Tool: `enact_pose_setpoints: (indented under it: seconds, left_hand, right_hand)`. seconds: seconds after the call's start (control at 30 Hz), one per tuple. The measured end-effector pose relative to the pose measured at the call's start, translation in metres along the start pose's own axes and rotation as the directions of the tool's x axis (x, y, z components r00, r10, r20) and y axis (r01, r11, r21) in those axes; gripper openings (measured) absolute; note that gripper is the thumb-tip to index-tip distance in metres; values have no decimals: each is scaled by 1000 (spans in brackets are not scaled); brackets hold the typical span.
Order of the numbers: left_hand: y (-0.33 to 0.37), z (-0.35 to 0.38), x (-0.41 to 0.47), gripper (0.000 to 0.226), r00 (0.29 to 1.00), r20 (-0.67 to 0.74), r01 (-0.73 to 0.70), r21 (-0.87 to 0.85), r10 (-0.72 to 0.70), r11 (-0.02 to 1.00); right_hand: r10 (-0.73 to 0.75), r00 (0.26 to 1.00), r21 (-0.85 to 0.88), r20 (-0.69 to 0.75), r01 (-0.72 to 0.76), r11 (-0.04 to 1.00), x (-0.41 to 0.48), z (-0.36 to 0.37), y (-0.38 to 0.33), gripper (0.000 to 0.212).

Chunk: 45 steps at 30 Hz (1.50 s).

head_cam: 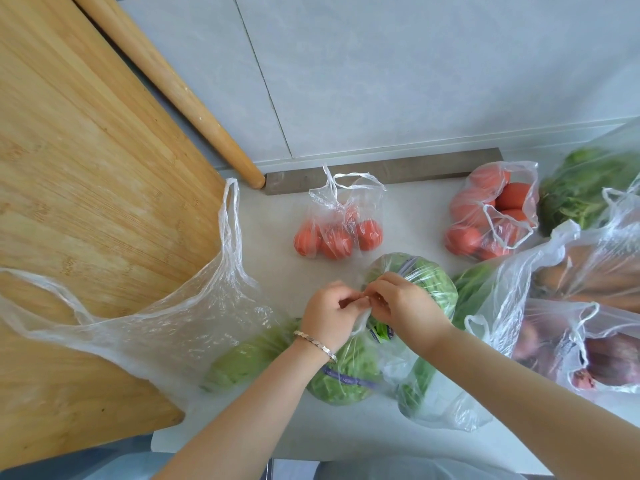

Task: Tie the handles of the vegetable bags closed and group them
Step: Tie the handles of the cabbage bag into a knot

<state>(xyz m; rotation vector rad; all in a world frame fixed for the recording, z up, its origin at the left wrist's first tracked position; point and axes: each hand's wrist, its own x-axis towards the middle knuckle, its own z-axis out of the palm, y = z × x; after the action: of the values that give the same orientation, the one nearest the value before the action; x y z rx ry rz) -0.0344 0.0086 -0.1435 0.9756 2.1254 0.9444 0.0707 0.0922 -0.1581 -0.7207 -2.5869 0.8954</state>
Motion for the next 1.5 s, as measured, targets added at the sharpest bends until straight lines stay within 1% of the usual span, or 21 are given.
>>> enact_pose_setpoints:
  seconds: [0.1, 0.2, 0.27, 0.33, 0.43, 0.5, 0.6, 0.67, 0.73, 0.77, 0.83, 0.9, 0.93, 0.97, 1.07, 1.13, 1.2, 1.27, 1.37, 1.43, 1.5]
  left_hand:
    - [-1, 1, -1, 16, 996, -52, -71, 86, 75, 994]
    - [-1, 1, -2, 16, 990, -82, -103, 131, 114, 986]
    - [0, 2, -3, 17, 987, -83, -123, 146, 136, 982]
    - [-1, 3, -4, 17, 986, -79, -135, 154, 149, 979]
    - [-1, 4, -5, 18, 983, -66, -157, 190, 172, 969]
    - [0, 6, -6, 17, 975, -65, -192, 237, 213, 952]
    - [-1, 7, -9, 15, 966, -68, -226, 255, 250, 940]
    - [-2, 6, -9, 13, 962, -53, -249, 222, 266, 943]
    - [-3, 5, -9, 12, 963, -22, -261, 166, 268, 951]
    - [-4, 5, -9, 12, 964, -7, -262, 146, 266, 954]
    - [-6, 6, -10, 14, 965, 5, -261, 125, 262, 957]
    - [-6, 10, -11, 17, 971, -13, -238, 100, 240, 966]
    - [-6, 11, -10, 19, 977, -22, -208, 87, 210, 974]
    - [-7, 11, -9, 19, 984, -24, -173, 77, 176, 982]
    - [-9, 9, -3, 19, 996, 4, -87, 33, 87, 996]
    - [-10, 6, -1, 19, 999, 24, -40, -16, 40, 999]
    - [-10, 4, 0, 20, 999, 42, -11, -18, 12, 1000]
    - [-10, 4, 0, 20, 999, 41, -2, -2, 2, 1000]
    - [-7, 4, 0, 19, 999, 30, -17, 53, 15, 998]
    - [-6, 3, 0, 19, 998, 32, -63, 162, 59, 985]
    - [-7, 1, -1, 20, 993, 26, -121, 315, 119, 941]
  right_hand:
    - [86, 996, 81, 38, -89, 993, 0, -3, 1, 8]
    - [193, 980, 192, 55, -200, 961, 0, -7, -3, 9]
    - [288, 956, 287, 56, -291, 912, 0, -7, -5, 8]
    - [378, 922, 397, 77, -376, 837, 1, -9, -5, 11]
    - [448, 882, 454, 146, -462, 762, 4, -14, -4, 21]
    - [446, 874, 428, 193, -484, 763, 6, -19, -5, 25]
    - [402, 870, 334, 286, -484, 809, 10, -27, -6, 30]
    - [352, 854, 278, 384, -470, 838, 15, -36, -5, 34]
    - [288, 817, 249, 500, -454, 855, 19, -45, -4, 37]
    - [256, 792, 263, 555, -459, 849, 20, -48, -4, 36]
    - [214, 741, 337, 637, -518, 786, 20, -53, -1, 32]
    - [184, 735, 413, 653, -549, 727, 16, -52, 2, 27]
    - [179, 756, 417, 630, -523, 743, 14, -50, 3, 25]
    - [183, 792, 390, 583, -470, 791, 11, -47, 4, 24]
    - [156, 934, 292, 322, -254, 922, 1, -30, -1, 23]
    - [25, 992, 189, 123, -48, 981, -4, -21, -1, 20]
    - [-140, 990, 49, 16, 139, 989, -7, -14, 5, 14]
    - [-205, 979, -53, -3, 204, 978, -7, -14, 9, 18]
    - [-237, 971, -202, 23, 237, 950, -10, -14, 13, 24]
    - [-251, 967, -310, 43, 252, 917, -12, -13, 16, 26]
    - [-258, 963, -391, 81, 269, 880, -16, -15, 18, 26]
